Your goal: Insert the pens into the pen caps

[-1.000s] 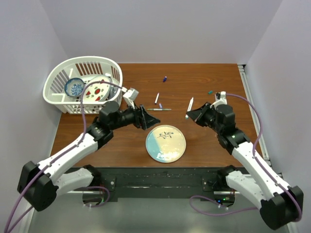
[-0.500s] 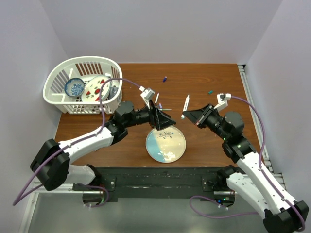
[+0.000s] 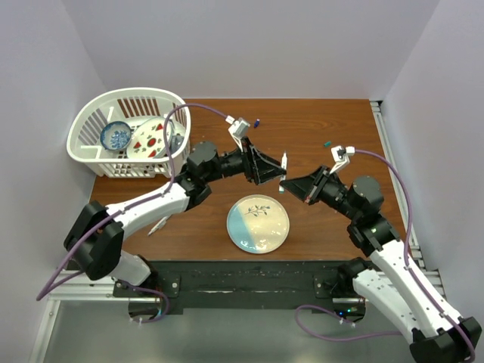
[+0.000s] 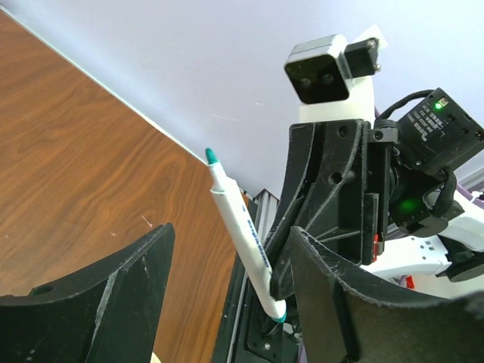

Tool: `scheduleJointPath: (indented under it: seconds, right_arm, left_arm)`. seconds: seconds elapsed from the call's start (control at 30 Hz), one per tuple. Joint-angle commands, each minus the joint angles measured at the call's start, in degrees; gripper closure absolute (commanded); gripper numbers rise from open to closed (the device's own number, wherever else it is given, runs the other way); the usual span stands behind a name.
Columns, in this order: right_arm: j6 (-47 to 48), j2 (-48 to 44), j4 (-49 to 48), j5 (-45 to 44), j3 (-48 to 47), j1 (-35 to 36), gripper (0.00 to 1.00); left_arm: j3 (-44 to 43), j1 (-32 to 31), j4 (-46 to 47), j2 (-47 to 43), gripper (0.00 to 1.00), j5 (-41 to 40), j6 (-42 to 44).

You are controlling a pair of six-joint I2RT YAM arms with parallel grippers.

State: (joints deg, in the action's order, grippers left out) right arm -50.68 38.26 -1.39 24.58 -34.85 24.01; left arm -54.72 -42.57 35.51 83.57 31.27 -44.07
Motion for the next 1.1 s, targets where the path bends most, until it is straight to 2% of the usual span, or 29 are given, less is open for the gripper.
scheduleJointPath:
  seconds: [0.0, 0.13, 0.23, 0.3, 0.47, 0.5, 0.53, 0.6, 0.7, 0.73, 0.83, 0.97, 1.07]
  right_arm:
    - [1.19, -0.56, -3.00, 2.05, 0.13, 0.16, 1.00]
    - [1.37, -0.12, -4.06, 2.49, 0.40, 0.16, 1.00]
    - [1.54, -0.64, -4.06, 2.06, 0.57, 0.07, 1.00]
    - [1.63, -1.17, -3.89, 1.35, 0.75, 0.16, 1.00]
    - [1.90, -1.00, -3.88, 1.44, 1.01, 0.25, 1.00]
    - [1.90, -1.08, -4.06, 1.44, 1.19, 0.16, 1.00]
    - [2.16, -0.91, -4.06, 1.44, 1.28, 0.16, 1.00]
    - [2.51, -0.82, -3.45, 1.35, 1.28, 0.07, 0.98]
    - [3.21, -0.82, -1.87, 1.26, 0.93, 0.07, 0.84]
    - [3.30, -0.82, -1.43, 1.17, 0.84, 0.16, 0.69]
    - [4.35, -1.52, 1.21, -0.84, -0.13, 0.16, 0.42]
    - [5.76, -2.84, 8.14, -6.72, -1.18, 0.16, 0.28]
    - [7.16, -1.88, 13.76, -15.58, -2.93, 0.07, 0.28]
  left_arm:
    - [-1.79, -0.15, 6.49, 1.07, 0.35, 3.01, -2.50]
    - [-1.97, -0.15, 10.19, 3.43, 0.41, 5.20, -6.19]
    - [-2.24, -0.15, 11.60, 4.49, 0.49, 6.96, -7.51]
    - [-1.71, -0.24, 12.91, 4.67, 0.50, 7.32, -8.22]
    - [-1.00, -0.41, 15.29, 5.55, 0.63, 8.28, -10.24]
    - [-1.00, -0.33, 15.90, 5.64, 0.68, 8.28, -10.50]
    - [-1.00, -0.41, 16.17, 5.64, 0.86, 8.46, -11.03]
    - [-1.18, -0.32, 16.78, 5.55, 1.00, 8.37, -11.29]
    - [-1.00, -0.32, 16.62, 4.41, 1.00, 7.93, -11.12]
    - [-1.09, -0.41, 16.35, 4.06, 1.00, 7.85, -10.77]
    - [-2.49, 0.11, 12.50, 2.48, 1.00, 7.50, -8.05]
    - [-3.73, 2.92, 2.05, -1.64, 1.00, 6.62, -3.39]
    - [-1.80, 8.01, -2.09, -6.57, 1.00, 7.92, -1.72]
